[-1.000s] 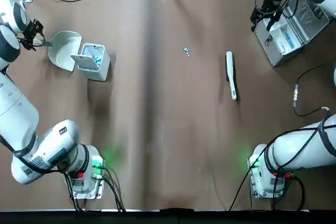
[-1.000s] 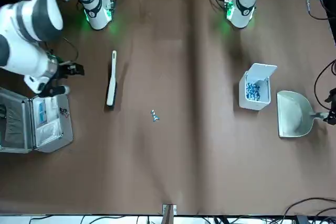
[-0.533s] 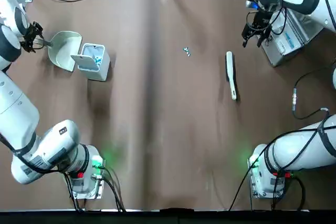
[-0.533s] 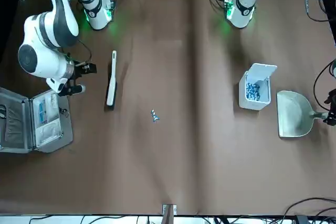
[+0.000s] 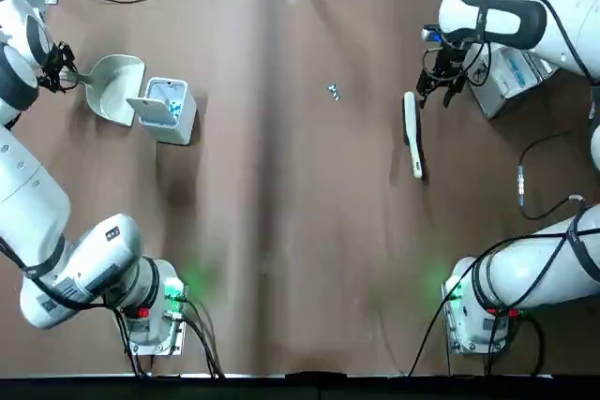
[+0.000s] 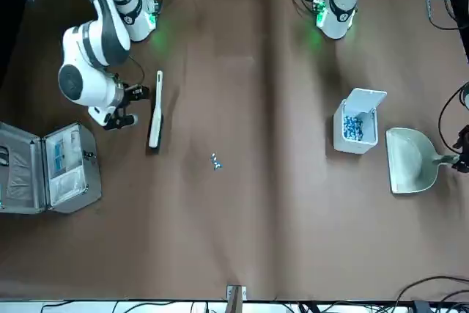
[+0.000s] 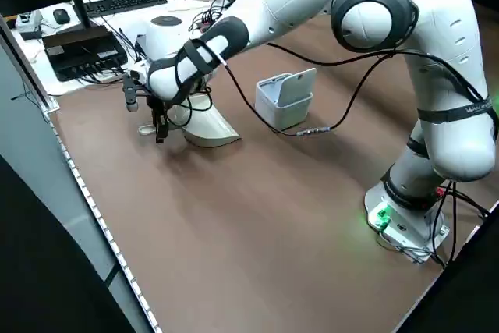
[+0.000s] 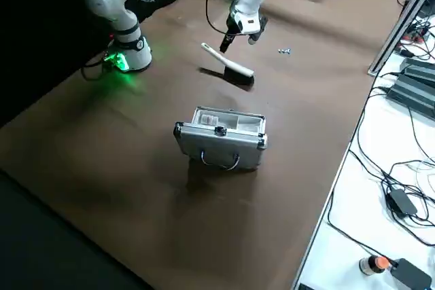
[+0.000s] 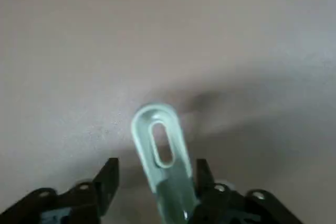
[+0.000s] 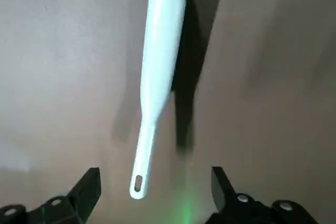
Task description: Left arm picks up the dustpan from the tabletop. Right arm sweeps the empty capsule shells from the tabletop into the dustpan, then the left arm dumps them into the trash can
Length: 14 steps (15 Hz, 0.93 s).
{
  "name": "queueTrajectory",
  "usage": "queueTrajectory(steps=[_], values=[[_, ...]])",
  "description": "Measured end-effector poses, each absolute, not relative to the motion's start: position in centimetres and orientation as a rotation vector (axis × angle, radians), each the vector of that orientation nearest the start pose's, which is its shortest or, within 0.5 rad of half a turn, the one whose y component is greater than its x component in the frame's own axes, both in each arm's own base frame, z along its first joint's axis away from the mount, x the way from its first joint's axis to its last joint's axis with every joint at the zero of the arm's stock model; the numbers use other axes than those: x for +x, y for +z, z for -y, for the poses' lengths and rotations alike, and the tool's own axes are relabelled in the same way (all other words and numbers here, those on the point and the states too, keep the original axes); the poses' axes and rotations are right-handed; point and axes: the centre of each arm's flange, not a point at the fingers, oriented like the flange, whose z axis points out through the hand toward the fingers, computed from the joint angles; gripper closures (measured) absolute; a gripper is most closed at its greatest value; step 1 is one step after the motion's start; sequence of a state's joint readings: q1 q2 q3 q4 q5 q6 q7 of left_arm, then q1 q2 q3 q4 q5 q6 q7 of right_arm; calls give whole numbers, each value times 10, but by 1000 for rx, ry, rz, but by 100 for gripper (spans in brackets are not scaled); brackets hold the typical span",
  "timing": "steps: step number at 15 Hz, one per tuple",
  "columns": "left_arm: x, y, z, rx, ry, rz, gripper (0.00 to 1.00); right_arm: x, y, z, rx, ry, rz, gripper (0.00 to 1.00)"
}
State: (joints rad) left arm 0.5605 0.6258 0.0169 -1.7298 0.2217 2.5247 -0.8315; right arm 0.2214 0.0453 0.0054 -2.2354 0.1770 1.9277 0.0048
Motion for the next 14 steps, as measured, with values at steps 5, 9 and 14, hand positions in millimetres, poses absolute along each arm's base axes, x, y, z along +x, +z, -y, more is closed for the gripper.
queueTrajectory(steps=[5, 9, 14], values=[[578, 238, -372, -2446, -283, 1735, 52, 461, 310, -139, -3004, 522, 146, 11], [580, 242, -372, -2443, -298, 1735, 67, 436, 269, -138, -3030, 430, 148, 11], [583, 277, -372, -2413, -315, 1769, 67, 409, 245, -144, -3053, 261, 186, 12]])
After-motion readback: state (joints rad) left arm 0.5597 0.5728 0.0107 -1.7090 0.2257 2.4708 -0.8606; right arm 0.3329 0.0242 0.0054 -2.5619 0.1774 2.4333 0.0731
